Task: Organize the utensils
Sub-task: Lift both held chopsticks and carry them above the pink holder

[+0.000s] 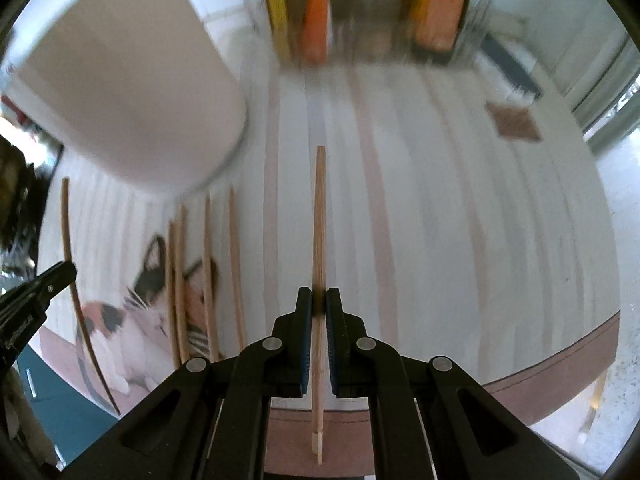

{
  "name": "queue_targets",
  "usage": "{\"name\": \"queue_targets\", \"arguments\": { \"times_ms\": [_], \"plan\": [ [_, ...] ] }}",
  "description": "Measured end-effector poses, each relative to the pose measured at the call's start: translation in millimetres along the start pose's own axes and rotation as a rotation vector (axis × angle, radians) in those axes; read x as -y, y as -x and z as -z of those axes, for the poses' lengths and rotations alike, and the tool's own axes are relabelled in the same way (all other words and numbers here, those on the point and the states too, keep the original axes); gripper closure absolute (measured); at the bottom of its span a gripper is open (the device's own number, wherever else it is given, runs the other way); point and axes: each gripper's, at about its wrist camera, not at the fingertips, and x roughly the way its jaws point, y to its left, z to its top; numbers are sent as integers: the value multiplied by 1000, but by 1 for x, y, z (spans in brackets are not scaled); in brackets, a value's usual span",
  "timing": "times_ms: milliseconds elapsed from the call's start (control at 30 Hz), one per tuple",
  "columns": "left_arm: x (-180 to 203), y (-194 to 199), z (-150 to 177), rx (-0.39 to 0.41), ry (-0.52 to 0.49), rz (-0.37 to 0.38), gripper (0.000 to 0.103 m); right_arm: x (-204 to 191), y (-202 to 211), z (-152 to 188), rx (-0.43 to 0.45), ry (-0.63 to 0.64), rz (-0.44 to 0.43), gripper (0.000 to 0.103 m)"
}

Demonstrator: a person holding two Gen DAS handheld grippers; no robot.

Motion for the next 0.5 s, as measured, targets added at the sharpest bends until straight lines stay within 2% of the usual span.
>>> {"name": "queue_targets", "arguments": {
  "times_ms": [233, 500],
  "plan": [
    [-20, 28, -17, 62, 64, 31, 98, 18, 39, -21, 132, -59, -8, 96],
    [-51, 81, -51, 199, 176, 65, 98, 23, 86, -56, 281, -106, -63, 96]
  ]
}}
